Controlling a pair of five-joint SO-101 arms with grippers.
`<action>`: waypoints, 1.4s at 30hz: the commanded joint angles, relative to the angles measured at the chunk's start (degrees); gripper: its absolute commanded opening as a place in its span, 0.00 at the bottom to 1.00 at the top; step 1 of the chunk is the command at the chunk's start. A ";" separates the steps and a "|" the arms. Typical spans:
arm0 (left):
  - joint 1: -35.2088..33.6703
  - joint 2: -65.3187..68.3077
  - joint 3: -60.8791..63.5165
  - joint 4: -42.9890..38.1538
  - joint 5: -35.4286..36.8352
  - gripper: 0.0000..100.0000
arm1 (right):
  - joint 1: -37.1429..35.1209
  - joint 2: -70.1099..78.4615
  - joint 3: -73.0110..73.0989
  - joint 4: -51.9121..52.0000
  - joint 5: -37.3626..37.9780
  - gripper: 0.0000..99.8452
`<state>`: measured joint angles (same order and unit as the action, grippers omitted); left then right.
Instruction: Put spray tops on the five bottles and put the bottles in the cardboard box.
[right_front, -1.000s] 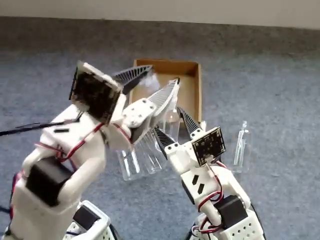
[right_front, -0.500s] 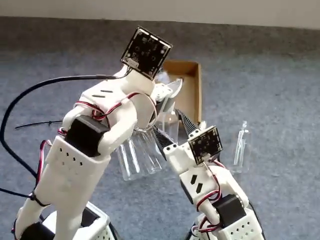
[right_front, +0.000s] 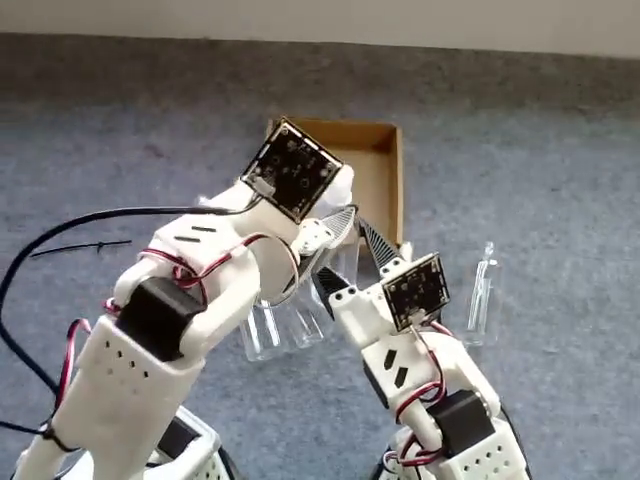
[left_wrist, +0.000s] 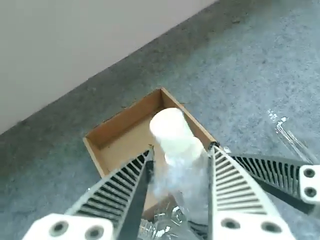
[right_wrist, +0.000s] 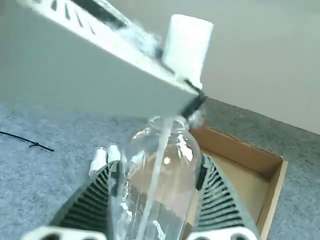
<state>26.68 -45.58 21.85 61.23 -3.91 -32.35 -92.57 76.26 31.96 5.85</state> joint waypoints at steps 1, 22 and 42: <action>-4.62 -1.45 -8.48 -0.79 -0.09 0.16 | 0.84 -0.40 -0.75 -0.22 -0.35 0.00; -26.24 -1.27 -5.49 5.45 0.18 0.16 | 8.40 6.81 -5.23 -4.62 -0.26 0.00; -13.23 12.70 -19.56 -8.62 0.26 0.16 | -0.84 -0.40 -4.62 3.03 -0.18 0.00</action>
<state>11.30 -36.79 9.54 53.85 -3.91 -32.53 -89.05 70.73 34.42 5.76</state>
